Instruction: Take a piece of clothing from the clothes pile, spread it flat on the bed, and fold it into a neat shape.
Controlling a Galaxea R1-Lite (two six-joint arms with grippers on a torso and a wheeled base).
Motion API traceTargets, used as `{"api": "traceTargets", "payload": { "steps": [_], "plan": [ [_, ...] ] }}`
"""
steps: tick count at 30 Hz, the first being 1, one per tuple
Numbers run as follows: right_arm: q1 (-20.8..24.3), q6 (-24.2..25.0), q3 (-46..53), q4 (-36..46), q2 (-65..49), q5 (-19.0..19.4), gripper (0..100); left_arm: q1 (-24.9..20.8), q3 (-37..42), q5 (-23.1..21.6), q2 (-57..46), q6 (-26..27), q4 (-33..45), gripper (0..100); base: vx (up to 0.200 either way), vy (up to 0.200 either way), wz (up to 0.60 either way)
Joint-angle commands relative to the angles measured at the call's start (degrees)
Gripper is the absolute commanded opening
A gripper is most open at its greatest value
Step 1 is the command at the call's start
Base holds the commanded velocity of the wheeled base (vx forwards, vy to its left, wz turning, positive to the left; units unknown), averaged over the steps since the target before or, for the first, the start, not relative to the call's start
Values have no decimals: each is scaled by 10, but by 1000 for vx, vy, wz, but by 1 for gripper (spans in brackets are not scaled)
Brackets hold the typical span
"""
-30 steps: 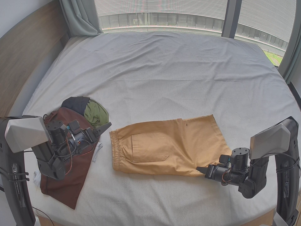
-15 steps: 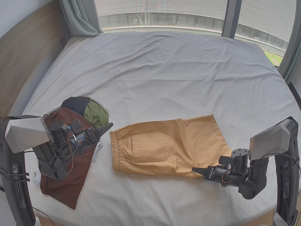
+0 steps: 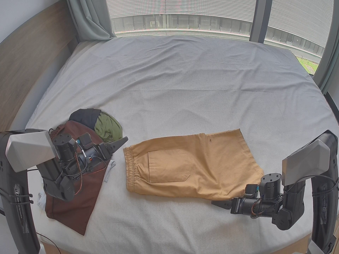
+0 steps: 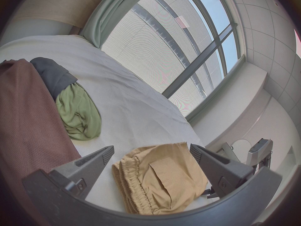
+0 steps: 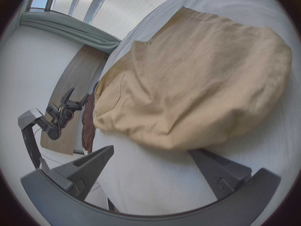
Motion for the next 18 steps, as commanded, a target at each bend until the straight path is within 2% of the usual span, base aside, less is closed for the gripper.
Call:
{"api": "traceTargets", "payload": {
  "steps": [1,10,12,18],
  "plan": [
    [10,-4,24,-2,-30,13,100,5,2,-21,0,2,-1,100,0,0,0],
    [26,-3,51,-2,-112,30,100,22,9,-90,2,45,-1,100,0,0,0],
    [25,-3,52,-2,-126,31,100,21,32,-105,-2,48,-1,100,0,0,0],
    [16,-2,39,-2,-153,30,100,15,51,-124,-17,46,-1,100,0,0,0]
  ]
}}
